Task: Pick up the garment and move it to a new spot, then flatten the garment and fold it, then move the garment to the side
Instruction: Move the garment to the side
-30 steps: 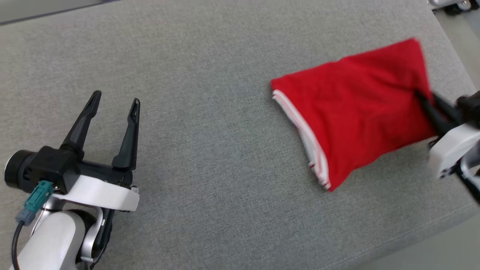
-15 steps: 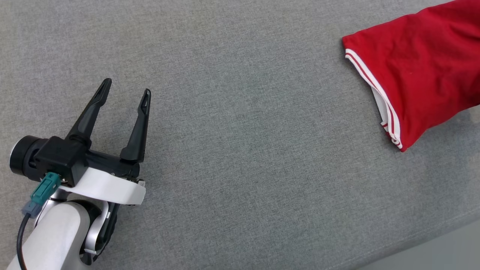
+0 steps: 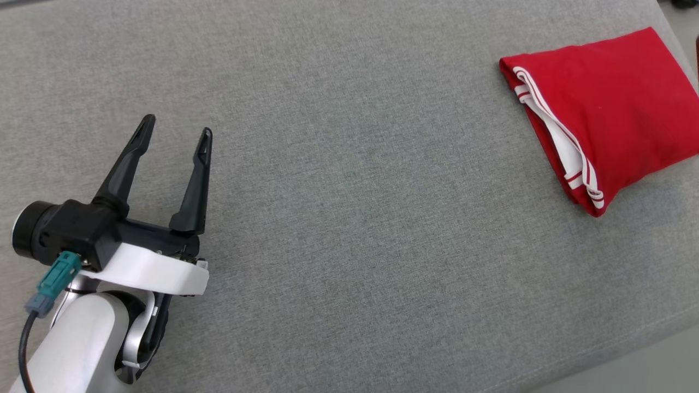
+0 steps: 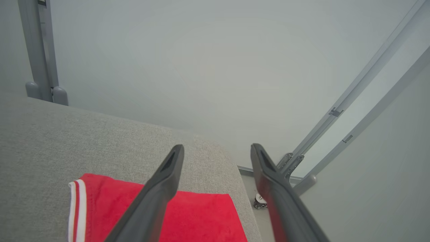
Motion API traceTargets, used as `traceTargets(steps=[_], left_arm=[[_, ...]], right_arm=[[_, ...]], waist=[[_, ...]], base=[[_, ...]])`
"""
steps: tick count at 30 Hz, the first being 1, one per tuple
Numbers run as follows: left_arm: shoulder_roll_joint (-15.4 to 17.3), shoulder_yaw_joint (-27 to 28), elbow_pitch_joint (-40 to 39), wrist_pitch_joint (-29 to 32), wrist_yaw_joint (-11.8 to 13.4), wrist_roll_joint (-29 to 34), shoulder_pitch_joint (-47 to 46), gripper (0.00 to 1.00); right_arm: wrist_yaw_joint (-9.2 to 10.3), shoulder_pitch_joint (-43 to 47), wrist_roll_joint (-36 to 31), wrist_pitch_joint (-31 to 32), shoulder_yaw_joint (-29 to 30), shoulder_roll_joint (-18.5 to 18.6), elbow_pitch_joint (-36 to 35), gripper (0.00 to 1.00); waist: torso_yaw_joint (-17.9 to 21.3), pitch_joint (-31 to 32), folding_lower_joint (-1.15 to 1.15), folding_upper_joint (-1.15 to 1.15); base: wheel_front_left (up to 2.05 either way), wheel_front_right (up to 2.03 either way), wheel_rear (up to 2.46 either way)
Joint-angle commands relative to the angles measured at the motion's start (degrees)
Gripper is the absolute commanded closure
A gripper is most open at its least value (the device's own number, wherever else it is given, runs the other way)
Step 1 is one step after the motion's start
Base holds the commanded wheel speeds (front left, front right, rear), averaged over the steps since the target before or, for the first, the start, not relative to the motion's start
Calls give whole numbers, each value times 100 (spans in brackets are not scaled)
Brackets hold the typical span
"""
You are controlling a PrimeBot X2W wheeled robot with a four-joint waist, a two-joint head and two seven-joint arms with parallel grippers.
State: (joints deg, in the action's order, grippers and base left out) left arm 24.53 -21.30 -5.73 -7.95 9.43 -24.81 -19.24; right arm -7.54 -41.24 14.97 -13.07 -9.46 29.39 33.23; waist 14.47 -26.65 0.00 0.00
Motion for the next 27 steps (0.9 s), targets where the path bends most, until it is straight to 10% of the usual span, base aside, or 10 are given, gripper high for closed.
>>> traceTargets(steps=[1,14,27], left_arm=[[3,63,34,-68,53,-52,31,0],[-261,320,370,-491,237,-347,441,0],[-299,425,579,-625,292,-510,1084,0]], right_arm=[[10,171,-70,-88,142,-123,-335,0],[7,2143,-467,75,1094,-2088,-2849,0],[7,3113,-300,405,928,-2430,-2869,0]], waist=[[-36,101,0,0],[-775,862,0,0],[-1314,1737,0,0]], base=[[0,0,0],[0,0,0],[0,0,0]])
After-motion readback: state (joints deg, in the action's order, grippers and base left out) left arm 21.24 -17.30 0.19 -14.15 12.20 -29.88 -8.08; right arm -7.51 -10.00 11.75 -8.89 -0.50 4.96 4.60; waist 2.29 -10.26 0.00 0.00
